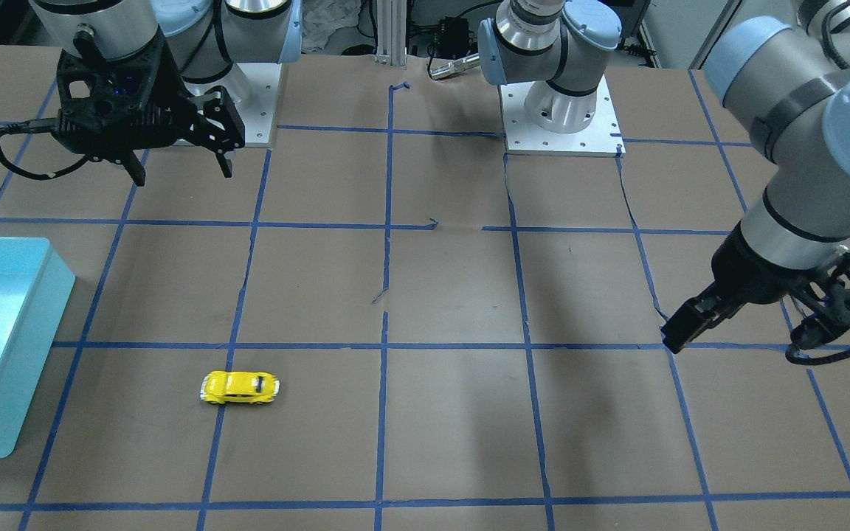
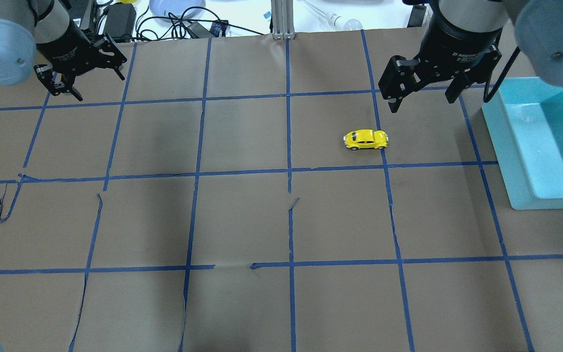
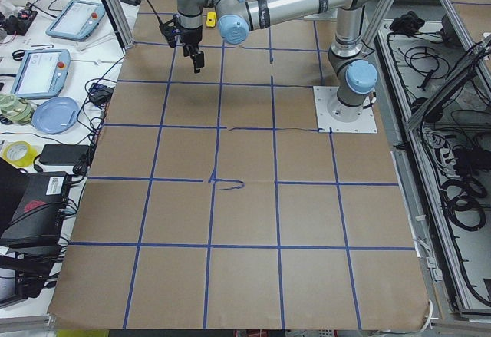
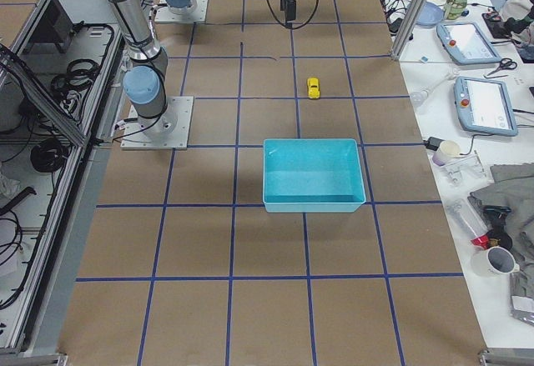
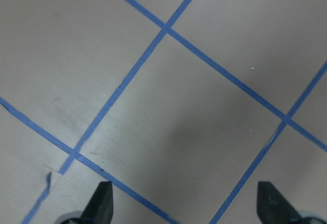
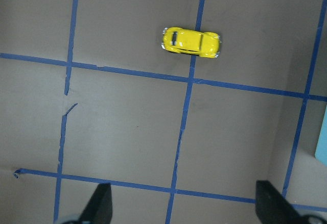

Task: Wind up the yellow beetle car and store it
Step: 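Raise the left gripper away while the right gripper moves toward the rolling car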

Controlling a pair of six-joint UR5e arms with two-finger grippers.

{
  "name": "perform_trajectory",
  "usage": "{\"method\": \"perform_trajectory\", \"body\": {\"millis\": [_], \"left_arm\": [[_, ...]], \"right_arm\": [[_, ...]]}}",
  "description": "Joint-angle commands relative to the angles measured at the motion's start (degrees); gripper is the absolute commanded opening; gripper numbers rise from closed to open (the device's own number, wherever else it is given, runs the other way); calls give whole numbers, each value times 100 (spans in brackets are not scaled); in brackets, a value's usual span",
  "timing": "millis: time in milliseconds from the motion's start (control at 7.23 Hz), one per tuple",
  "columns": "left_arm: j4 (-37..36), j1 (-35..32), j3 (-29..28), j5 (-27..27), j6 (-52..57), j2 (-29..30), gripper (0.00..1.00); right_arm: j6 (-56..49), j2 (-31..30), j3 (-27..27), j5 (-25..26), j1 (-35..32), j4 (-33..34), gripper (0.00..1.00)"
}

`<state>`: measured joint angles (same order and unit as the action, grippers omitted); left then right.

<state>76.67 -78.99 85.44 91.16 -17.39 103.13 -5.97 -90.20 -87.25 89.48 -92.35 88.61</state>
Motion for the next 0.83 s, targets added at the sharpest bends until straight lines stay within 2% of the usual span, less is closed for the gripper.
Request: {"method": "perform_trajectory", "body": {"millis": [0, 138, 277, 415, 553, 691], "left_arm": [[900, -334, -333, -168, 594, -423, 100], [912, -780, -378, -186, 648, -582, 100], [929, -1159, -266, -82, 640, -557, 100], [912, -1172, -108, -55, 649, -574, 100], [877, -1172, -10, -20, 919, -592, 100], [920, -1198, -18, -20, 1539, -644, 100]], "right_arm": [[-9, 212, 24, 34, 6, -19, 100], [-18, 292, -19, -17, -29, -54, 100], [-523, 415, -37, -27, -55, 68, 100], [-1876, 538, -63, -35, -55, 156, 100], [-2525, 730, -98, 51, -55, 296, 100], [-2592, 1011, -20, 218, -55, 846, 100]]}}
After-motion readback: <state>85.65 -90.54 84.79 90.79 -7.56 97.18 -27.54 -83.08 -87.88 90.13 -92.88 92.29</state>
